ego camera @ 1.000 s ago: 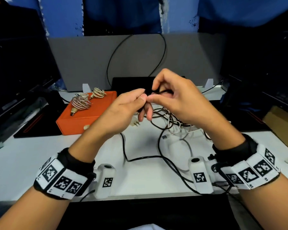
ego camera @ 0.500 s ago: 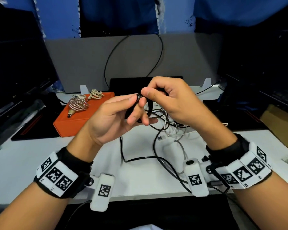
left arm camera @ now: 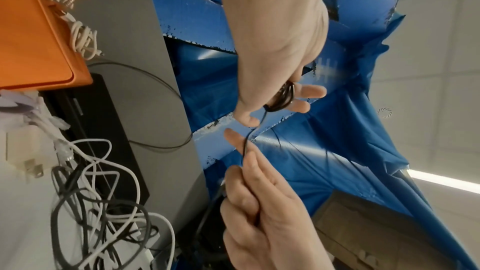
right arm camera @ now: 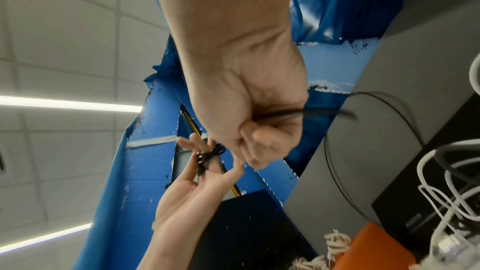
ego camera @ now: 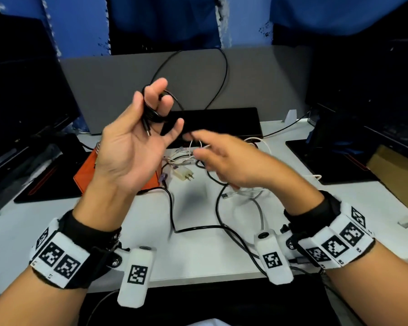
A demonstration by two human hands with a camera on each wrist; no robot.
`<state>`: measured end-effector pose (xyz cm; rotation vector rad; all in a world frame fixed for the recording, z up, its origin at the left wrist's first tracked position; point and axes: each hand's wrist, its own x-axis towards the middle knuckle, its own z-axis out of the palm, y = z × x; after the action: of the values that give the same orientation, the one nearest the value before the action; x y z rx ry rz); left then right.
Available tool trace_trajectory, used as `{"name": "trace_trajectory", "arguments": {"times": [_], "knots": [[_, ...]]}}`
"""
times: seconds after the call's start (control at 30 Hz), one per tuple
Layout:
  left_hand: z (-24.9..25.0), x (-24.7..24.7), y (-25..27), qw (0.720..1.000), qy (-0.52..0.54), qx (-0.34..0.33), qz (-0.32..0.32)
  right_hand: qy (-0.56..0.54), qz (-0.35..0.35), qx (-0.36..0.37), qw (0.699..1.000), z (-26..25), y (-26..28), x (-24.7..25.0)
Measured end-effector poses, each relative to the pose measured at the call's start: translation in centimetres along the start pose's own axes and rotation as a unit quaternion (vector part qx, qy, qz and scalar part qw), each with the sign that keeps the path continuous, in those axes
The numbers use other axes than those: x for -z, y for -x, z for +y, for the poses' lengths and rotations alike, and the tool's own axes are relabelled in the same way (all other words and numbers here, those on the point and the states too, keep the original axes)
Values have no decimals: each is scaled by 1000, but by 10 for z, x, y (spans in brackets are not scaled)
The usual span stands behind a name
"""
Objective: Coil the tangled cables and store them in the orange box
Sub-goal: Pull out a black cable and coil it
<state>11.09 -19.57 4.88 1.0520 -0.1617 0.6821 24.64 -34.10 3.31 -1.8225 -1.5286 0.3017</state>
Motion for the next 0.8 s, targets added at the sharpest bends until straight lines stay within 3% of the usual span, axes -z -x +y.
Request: {"name": "trace_trajectory", "arguments": {"times": [0.07,0.1,0.2,0.27,0.3,0.33,0.43,0.5,0.67,0.8], "knots": [[-5,0,-1,990,-134,-34,28,52,-55,16,997,-4,1,-10],[-10,-2,-1,969,-239,-56,39,66,-69,28,995,-7,2,-13],[-25,0,2,857,-502,-115,3,67,-80,50,993,-15,5,-11],[-28,5,2,783,-608,-127,-37,40,-50,65,996,-18,10,2],[-27,7,2,767,-629,-115,-50,17,-22,68,997,-19,12,10],[-25,7,3,775,-621,-95,-71,-7,10,72,997,-20,14,17],[-17,-3,8,854,-496,-17,-155,-70,118,99,986,-21,15,30],[-13,-5,10,887,-426,23,-176,-118,163,108,974,-20,14,30],[-5,-10,17,939,-263,31,-220,-80,189,124,971,-17,7,26],[-4,-20,20,949,-217,16,-226,-108,165,115,974,-18,8,20]]}}
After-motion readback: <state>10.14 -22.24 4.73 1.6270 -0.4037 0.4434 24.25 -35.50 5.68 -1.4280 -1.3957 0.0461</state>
